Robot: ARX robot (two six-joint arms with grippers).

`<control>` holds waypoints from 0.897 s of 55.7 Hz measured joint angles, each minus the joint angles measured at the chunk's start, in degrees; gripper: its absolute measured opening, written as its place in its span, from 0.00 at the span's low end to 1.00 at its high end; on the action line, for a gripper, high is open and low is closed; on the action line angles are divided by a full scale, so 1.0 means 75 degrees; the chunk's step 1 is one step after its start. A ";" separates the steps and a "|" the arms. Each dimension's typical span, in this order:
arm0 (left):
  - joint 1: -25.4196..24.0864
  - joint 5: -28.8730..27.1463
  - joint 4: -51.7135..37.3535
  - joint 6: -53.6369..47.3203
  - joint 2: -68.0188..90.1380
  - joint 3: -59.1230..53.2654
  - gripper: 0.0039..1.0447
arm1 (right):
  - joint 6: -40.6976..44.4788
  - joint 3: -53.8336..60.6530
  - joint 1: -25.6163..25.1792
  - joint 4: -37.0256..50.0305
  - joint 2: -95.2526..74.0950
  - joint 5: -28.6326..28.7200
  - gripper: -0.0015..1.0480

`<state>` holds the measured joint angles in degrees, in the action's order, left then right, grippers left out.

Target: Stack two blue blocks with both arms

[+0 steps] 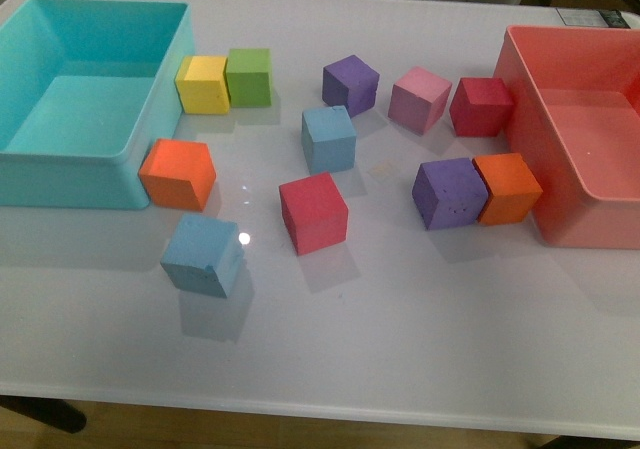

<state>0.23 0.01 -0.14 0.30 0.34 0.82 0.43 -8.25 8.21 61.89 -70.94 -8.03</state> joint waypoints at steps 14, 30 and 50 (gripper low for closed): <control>0.0003 -0.0003 0.0003 0.0000 0.0000 0.0000 0.92 | -0.0003 0.0635 -0.0417 -0.1201 0.1818 0.0428 0.02; 0.0000 -0.0003 0.0000 0.0000 0.0000 0.0000 0.92 | -0.0006 0.0970 -0.1064 -0.2734 0.3692 0.1070 0.02; 0.0003 0.0000 0.0003 0.0000 0.0000 0.0000 0.92 | -0.0003 0.0979 -0.1070 -0.4357 0.5514 0.1067 0.02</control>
<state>0.25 0.01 -0.12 0.30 0.34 0.82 0.40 -0.91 0.19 29.21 -29.58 -0.03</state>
